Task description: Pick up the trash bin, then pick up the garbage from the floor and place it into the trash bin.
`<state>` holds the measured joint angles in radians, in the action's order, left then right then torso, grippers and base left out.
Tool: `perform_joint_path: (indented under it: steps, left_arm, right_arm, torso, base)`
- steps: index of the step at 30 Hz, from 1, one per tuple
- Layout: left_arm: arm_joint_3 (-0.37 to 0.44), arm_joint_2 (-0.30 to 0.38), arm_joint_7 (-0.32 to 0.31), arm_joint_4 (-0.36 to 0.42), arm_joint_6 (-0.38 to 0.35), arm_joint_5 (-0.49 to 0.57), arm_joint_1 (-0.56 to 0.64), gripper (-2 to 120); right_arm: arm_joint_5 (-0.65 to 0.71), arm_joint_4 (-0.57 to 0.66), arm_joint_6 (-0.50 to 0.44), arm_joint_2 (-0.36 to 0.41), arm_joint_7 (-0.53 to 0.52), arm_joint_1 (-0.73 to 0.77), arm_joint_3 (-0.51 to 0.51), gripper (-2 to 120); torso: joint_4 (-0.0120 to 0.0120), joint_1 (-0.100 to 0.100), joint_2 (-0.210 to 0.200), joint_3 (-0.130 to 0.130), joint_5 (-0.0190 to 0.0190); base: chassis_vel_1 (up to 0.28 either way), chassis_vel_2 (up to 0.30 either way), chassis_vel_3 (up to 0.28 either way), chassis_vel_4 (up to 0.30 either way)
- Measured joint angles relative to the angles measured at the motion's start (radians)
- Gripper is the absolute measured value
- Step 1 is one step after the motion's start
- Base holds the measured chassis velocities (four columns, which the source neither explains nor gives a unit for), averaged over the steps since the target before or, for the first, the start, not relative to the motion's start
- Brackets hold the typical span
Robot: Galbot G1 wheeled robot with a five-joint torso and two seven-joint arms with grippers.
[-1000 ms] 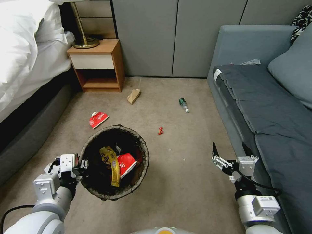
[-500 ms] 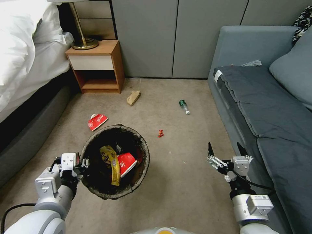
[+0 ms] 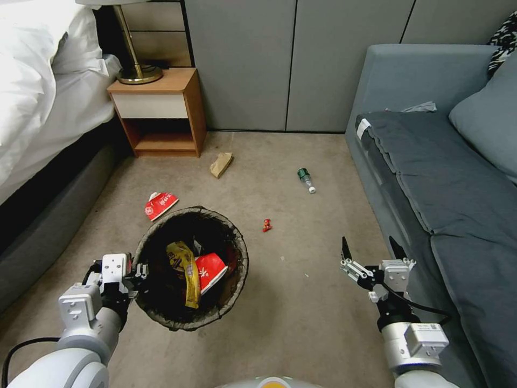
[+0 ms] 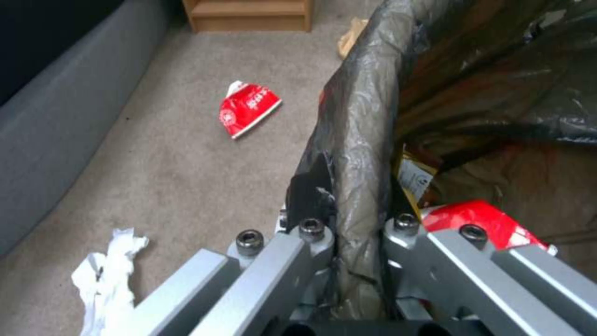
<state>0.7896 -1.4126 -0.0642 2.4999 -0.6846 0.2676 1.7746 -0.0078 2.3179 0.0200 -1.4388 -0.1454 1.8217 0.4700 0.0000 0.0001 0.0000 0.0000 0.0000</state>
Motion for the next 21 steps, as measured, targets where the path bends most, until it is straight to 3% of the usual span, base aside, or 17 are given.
perform_joint_path:
  steps: [21]
  left_arm:
    - [-0.001, 0.002, 0.001, 0.000, 0.000, 0.000, 0.006, 1]
  right_arm:
    - [-0.004, -0.018, 0.007, -0.006, 0.003, -0.017, -0.012, 100]
  torso:
    - [0.0000, 0.000, 0.000, 0.000, 0.0000]
  base:
    - [-0.033, 0.031, 0.029, -0.032]
